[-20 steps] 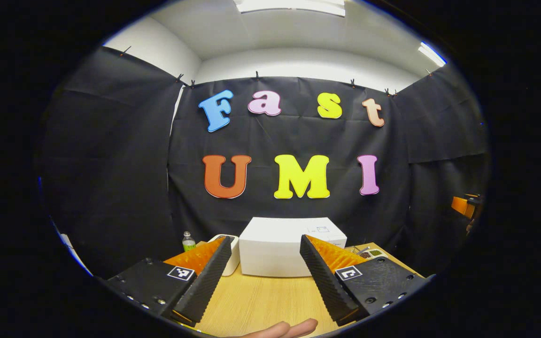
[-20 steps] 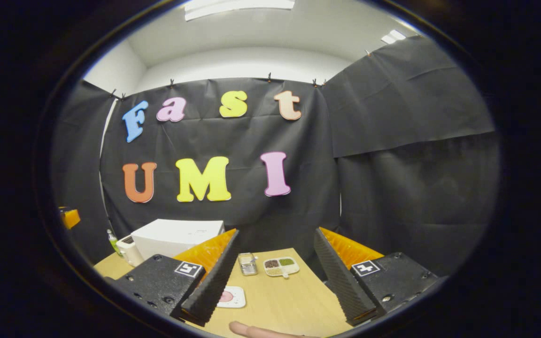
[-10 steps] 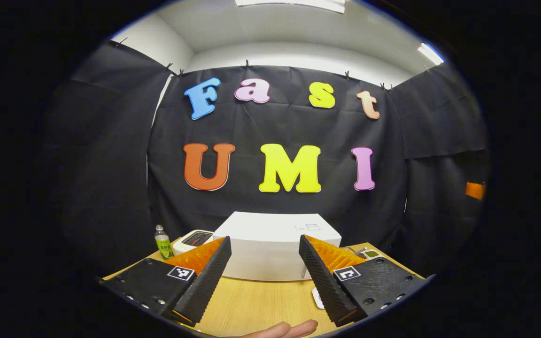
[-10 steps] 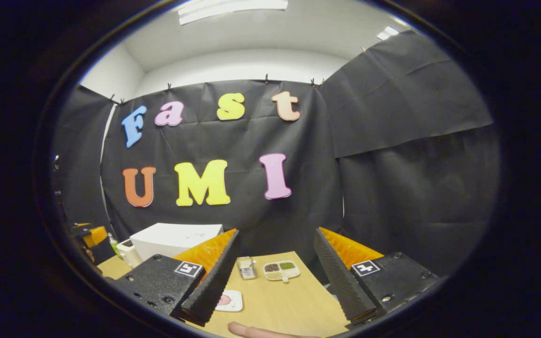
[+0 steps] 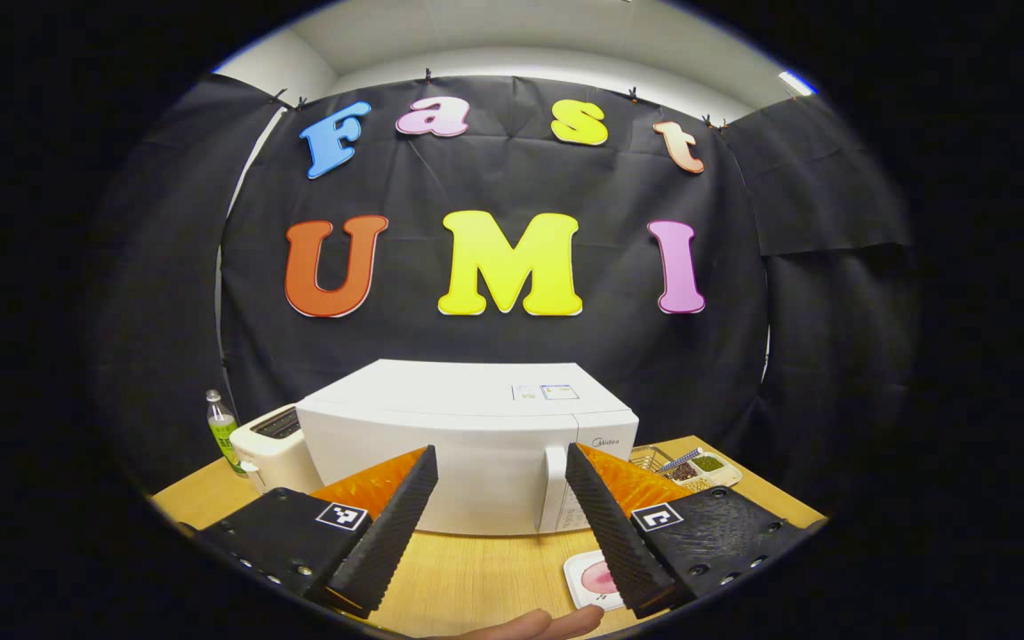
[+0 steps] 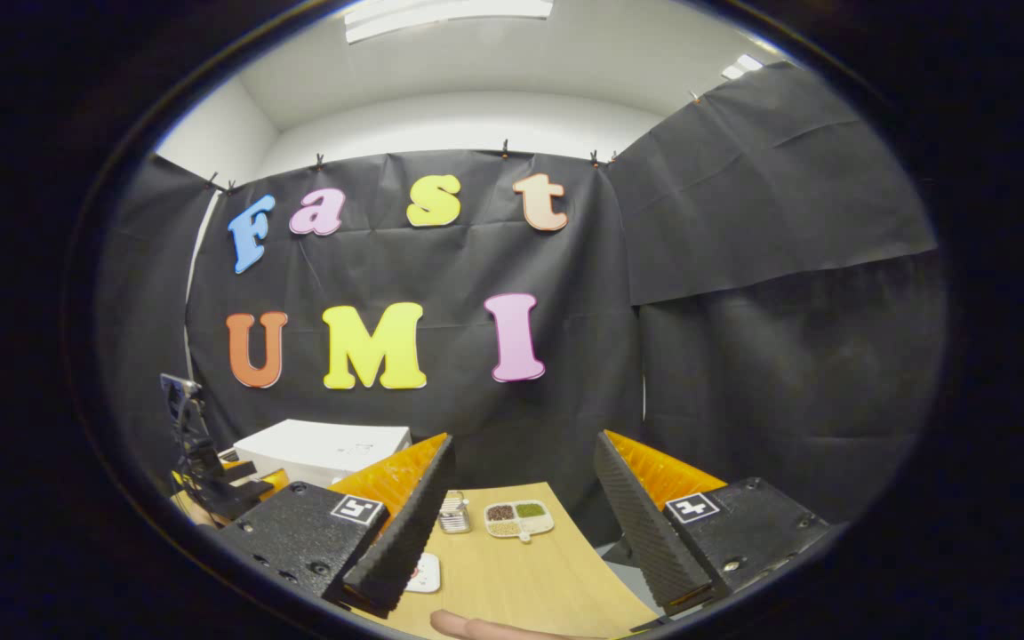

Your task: Open the microwave oven with the left hand, put the food in, and close the microwave oven.

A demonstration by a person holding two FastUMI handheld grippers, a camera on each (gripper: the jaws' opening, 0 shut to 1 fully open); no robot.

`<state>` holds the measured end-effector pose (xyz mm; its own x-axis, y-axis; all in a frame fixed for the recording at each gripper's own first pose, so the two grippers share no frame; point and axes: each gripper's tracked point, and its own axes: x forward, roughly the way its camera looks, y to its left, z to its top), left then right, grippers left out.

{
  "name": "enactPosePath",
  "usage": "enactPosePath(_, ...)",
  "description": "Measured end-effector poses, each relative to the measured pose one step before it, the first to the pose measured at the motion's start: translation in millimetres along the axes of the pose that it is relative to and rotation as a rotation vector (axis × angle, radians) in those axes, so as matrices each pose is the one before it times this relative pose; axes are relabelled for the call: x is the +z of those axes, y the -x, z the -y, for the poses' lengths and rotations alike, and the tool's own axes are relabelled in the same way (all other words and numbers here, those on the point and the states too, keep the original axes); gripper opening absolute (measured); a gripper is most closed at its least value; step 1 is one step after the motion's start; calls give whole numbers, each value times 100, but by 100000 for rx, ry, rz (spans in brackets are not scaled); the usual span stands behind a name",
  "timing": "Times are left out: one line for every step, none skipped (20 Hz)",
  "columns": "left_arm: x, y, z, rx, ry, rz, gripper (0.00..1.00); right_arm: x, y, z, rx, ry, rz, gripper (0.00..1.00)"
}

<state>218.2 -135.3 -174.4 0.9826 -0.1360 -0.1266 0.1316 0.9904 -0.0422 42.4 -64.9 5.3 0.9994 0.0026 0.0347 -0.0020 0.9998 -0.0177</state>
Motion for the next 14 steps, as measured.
enactPosePath(-1429,-1133,844,-1204,1308,-1773,92,-306,-50,300,-220,482,-879,91)
enactPosePath(-955,-1003,863,-1601,351,312,92,-343,-127,254,-225,101,-1065,91)
enactPosePath(-743,-908,658,-1018,-261,603,92,-257,-88,375,-361,65,-825,91)
enactPosePath(-998,-1042,665,-1040,-1246,172,92,-207,61,302,5,787,112,100)
enactPosePath(-1146,-707,388,141,-1649,-762,92,82,-41,329,-815,892,566,100)
enactPosePath(-818,-724,294,613,-2819,530,92,-47,-117,368,-801,613,175,91)
enactPosePath(-607,-824,-114,2421,-2384,810,92,68,140,31,159,324,90,91)
enactPosePath(-971,-770,-105,1987,-117,-656,93,-14,305,-181,534,506,177,100)
enactPosePath(-1112,-791,457,381,1657,-1598,95,171,318,20,743,394,770,100)
enactPosePath(-804,-554,337,-94,1957,-1223,95,195,187,111,117,79,940,100)
enactPosePath(-374,-636,239,-470,1355,-521,95,107,122,269,-595,-96,424,100)
enactPosePath(-287,-630,79,-294,928,-558,95,-131,92,263,-535,-257,148,91)
enactPosePath(-390,-521,-155,82,177,-298,95,-26,94,82,-165,-98,85,91)
enactPosePath(-257,-532,-181,477,71,-283,95,-75,160,-9,282,339,355,92)
